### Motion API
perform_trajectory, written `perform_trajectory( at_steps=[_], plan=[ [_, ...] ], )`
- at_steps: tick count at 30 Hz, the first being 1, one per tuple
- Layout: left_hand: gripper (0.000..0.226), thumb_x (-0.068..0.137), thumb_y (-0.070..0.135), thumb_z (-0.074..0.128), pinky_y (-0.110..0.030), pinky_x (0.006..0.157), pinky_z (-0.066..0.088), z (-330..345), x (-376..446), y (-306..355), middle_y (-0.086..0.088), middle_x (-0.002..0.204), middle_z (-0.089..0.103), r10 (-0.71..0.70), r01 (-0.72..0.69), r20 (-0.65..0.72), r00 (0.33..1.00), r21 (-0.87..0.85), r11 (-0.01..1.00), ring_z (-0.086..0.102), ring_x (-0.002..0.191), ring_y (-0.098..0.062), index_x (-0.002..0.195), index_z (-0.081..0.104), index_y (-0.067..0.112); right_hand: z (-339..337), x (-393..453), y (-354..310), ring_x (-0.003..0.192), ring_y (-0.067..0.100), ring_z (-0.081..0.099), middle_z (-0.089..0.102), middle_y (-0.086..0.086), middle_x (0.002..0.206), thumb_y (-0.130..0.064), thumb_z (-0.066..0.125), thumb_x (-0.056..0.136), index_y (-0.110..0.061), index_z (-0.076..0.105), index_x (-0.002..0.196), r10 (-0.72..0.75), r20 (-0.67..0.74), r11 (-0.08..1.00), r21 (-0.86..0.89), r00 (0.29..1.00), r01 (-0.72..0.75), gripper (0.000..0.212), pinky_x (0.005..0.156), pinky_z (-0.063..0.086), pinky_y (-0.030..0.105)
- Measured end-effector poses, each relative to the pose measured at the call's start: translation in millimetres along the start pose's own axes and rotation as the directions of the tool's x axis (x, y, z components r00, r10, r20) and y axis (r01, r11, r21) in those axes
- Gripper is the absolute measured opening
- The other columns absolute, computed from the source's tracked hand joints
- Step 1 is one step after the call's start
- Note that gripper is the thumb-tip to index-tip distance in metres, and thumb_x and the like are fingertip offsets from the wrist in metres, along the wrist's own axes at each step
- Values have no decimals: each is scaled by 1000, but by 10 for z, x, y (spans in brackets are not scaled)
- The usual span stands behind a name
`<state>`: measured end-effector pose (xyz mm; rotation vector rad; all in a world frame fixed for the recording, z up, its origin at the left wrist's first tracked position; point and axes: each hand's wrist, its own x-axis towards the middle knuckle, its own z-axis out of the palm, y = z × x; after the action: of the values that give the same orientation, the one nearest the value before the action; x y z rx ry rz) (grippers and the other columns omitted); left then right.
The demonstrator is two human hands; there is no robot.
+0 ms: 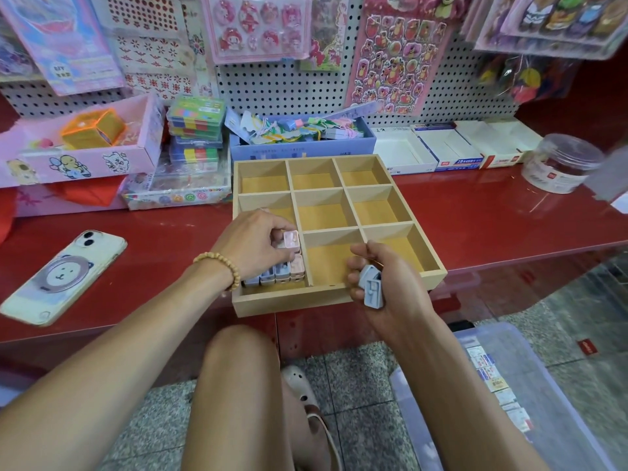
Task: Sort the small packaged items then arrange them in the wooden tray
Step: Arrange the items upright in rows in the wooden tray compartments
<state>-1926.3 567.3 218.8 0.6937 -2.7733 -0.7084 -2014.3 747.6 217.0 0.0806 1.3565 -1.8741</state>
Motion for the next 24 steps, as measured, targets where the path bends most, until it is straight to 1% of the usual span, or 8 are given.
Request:
perform_trajectory(
  at_steps=[4,9,12,14,16,19,22,24],
  plan=[
    [45,76,28,81,-26,72,50,16,60,4,9,80,60,-39,40,43,998,-18,999,55,70,-6,119,68,25,-36,-2,-4,54,11,41,48,-2,60,-17,46,101,-8,56,90,-13,3,1000,-4,1000,13,18,42,29,21],
    [49,75,27,83,-12,61,37,47,91,0,12,78,60,-45,48,59,997,-50,998,53,66,-2,121,68,21,-57,21,10,55,12,42,48,-2,61,-17,47,101,-8,57,91,-17,5,1000,-3,1000,17,17,44,29,21],
    [57,73,36,84,-14,67,39,-6,77,-2,11,89,60,-63,68,82,995,-64,996,54,73,-2,125,64,23,-45,11,11,55,12,42,49,-2,61,-17,47,101,-8,57,90,-26,-2,1000,-11,1000,26,17,44,29,21],
    [50,76,37,80,-16,72,41,-45,16,31,11,96,58,-49,49,-4,999,-45,998,54,79,-3,122,65,25,-40,14,12,54,12,43,50,-2,60,-17,47,102,-8,57,89,-28,-12,1000,-5,1000,28,18,44,29,21],
    [40,76,31,80,-13,71,42,-61,-111,147,12,94,56,38,-47,-73,997,-128,991,56,79,-5,115,69,25,-23,11,13,52,12,46,52,-2,59,-18,46,103,-8,57,89,-25,-14,1000,7,1000,25,20,44,31,22],
    [41,69,30,86,-13,68,42,-22,-350,417,11,92,57,285,-272,18,958,-249,930,56,77,-5,108,72,28,31,4,30,50,13,49,56,1,59,-18,45,104,-7,58,89,-6,-22,999,54,1000,7,23,44,36,23],
    [42,67,30,86,-8,74,36,91,-442,591,12,94,56,385,-361,38,922,-273,892,51,81,4,107,73,28,33,23,70,69,23,57,61,13,79,-20,48,101,-5,62,97,17,-16,999,44,1000,-17,22,66,46,34],
    [38,67,30,81,-15,81,42,138,-462,644,12,94,56,405,-384,15,914,-287,877,55,87,1,104,75,27,14,10,81,75,26,59,61,16,88,-23,48,100,-5,62,105,33,-7,998,55,999,-33,24,70,46,37]
  ],
)
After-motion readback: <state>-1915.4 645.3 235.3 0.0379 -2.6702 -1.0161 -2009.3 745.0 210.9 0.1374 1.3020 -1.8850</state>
